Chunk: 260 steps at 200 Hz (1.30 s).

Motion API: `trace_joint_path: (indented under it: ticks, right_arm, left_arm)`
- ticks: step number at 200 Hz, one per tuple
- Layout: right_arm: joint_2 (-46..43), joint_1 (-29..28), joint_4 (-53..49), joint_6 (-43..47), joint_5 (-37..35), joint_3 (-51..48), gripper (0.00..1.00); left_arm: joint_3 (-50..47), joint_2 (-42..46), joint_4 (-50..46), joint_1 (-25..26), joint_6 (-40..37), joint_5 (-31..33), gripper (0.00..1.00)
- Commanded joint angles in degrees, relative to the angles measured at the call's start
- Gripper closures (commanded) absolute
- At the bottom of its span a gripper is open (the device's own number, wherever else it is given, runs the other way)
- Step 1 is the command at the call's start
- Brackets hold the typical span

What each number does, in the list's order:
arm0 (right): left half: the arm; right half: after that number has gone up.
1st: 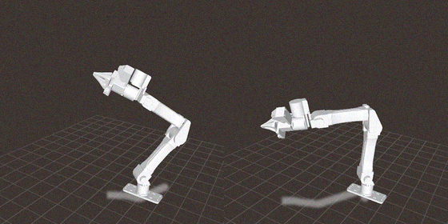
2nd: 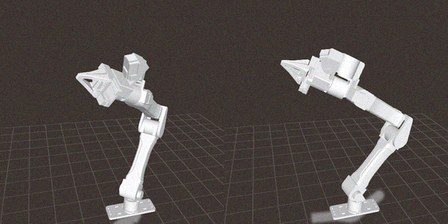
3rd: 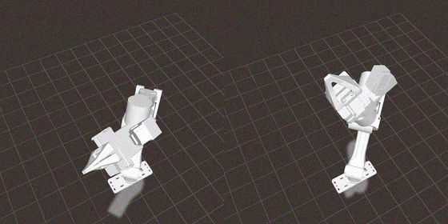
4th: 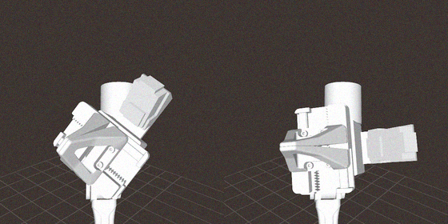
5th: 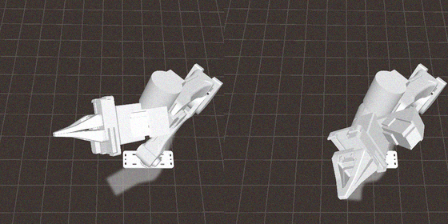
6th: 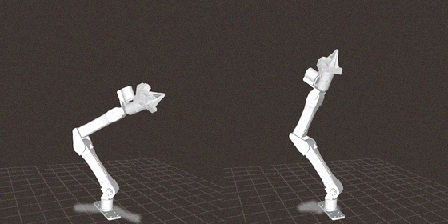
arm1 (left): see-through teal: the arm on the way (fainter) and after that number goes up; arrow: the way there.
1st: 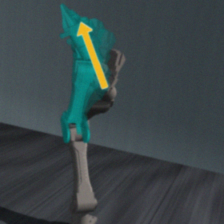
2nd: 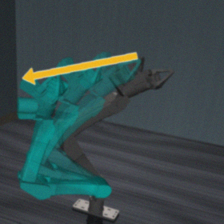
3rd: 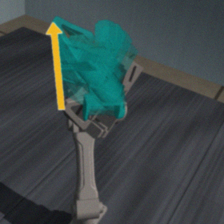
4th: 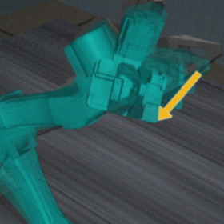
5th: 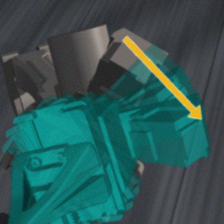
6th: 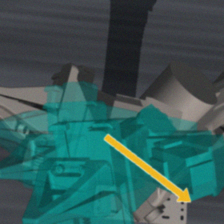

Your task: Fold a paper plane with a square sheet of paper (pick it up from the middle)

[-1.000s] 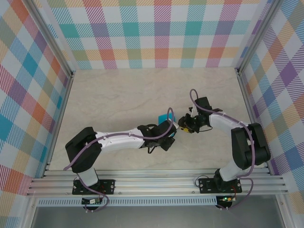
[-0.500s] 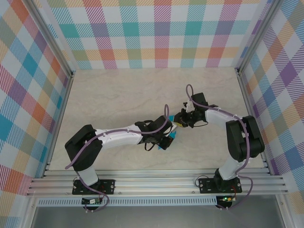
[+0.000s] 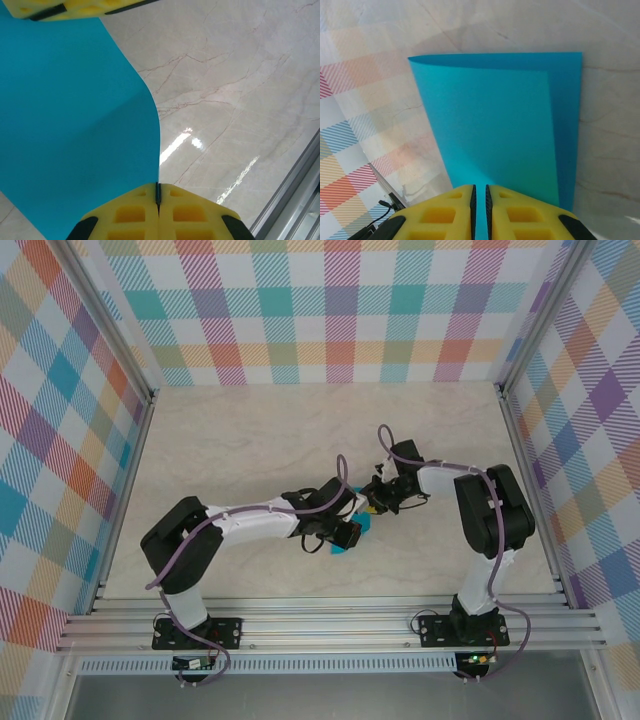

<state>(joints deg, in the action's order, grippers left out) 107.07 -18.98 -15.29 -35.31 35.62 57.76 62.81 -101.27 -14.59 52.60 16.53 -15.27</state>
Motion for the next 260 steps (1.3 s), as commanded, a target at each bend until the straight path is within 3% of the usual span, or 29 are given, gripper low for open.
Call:
trace_joint_path:
  ticks: [1, 50, 160, 260]
  right_arm:
    - [1.29, -0.4, -2.23, 2.09, -1.26, 1.65, 0.84]
    - [3.22, -0.45, -4.31, 4.63, -4.29, 2.02, 0.85]
    - [4.12, -0.51, -5.82, 5.71, -5.94, 2.36, 0.86]
    - [4.38, -0.49, -6.03, 5.43, -5.79, 2.36, 0.86]
  left_arm:
    - [-0.96, -1.1, 1.54, -1.77, 1.97, -3.26, 1.0]
    - [-1.01, -3.18, 1.85, -3.73, 4.56, -6.27, 0.99]
    - [3.87, -5.58, -6.27, -5.67, -0.01, 3.07, 0.99]
    - [5.77, -7.36, -7.08, -5.74, -1.08, 5.72, 0.98]
